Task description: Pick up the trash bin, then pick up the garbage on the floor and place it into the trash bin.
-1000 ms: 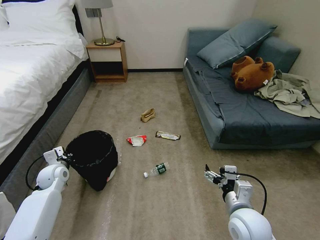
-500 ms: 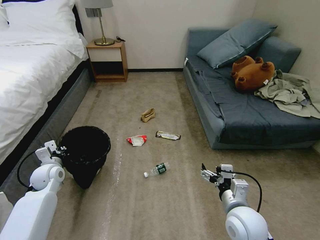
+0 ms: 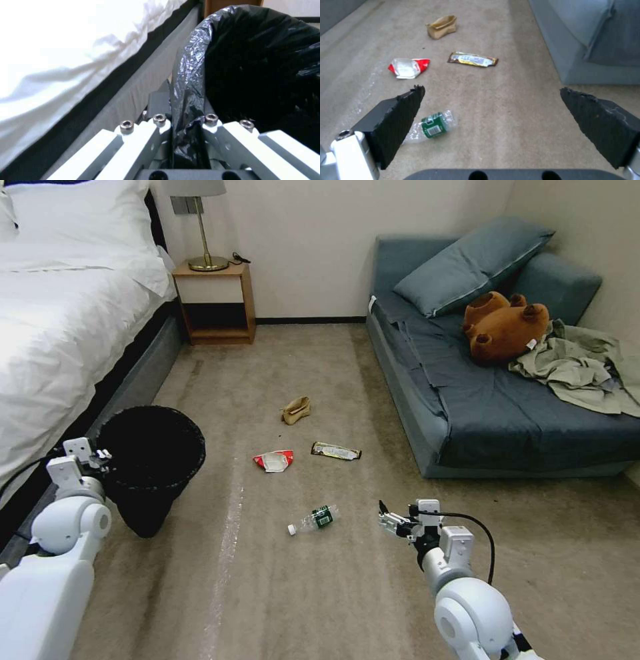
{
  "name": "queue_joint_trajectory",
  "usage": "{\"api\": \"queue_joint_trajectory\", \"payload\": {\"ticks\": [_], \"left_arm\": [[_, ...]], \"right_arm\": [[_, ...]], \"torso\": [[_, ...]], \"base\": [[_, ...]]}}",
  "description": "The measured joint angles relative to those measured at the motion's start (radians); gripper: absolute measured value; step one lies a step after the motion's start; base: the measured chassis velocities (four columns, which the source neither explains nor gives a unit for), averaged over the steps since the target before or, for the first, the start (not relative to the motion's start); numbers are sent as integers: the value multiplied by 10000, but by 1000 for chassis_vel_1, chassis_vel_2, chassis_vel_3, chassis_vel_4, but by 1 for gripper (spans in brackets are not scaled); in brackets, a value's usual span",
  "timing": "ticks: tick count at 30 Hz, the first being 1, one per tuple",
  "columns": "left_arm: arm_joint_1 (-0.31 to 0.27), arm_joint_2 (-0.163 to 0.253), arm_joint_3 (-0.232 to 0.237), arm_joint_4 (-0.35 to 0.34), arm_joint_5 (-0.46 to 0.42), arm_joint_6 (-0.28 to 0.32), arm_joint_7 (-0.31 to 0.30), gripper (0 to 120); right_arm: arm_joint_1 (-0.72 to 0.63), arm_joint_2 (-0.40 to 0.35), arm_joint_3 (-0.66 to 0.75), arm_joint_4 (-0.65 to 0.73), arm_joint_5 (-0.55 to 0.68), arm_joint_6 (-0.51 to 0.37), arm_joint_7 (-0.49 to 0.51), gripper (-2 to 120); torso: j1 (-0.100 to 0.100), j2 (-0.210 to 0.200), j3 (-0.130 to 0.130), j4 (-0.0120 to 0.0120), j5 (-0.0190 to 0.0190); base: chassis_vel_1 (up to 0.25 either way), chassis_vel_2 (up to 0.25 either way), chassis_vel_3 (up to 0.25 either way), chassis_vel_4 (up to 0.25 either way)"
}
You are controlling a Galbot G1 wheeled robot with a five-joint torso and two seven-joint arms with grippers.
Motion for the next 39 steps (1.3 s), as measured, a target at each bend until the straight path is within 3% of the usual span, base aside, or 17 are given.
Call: {"api": "queue_joint_trajectory", "payload": {"ticks": [13, 21, 30, 39], "left_arm": [[70, 399, -7, -489, 129, 77, 249, 4], [227, 281, -103, -519, 235, 39, 315, 4], [412, 260, -575, -400, 139, -49, 483, 4], [444, 256, -690, -159, 67, -120, 572, 4]], "right_arm": [[402, -201, -264, -553, 245, 215, -65, 100], [235, 76, -286, -719, 46, 453, -376, 100], [117, -277, -199, -643, -187, 614, -654, 100], [113, -124, -296, -854, -333, 716, -705, 100]], "torso": [[0, 1, 0, -1, 0], [0, 0, 0, -1, 0], [0, 1, 0, -2, 1], [0, 1, -1, -1, 0]], "base": [[0, 0, 0, 0], [0, 0, 0, 0], [0, 0, 0, 0], [0, 0, 0, 0]]}}
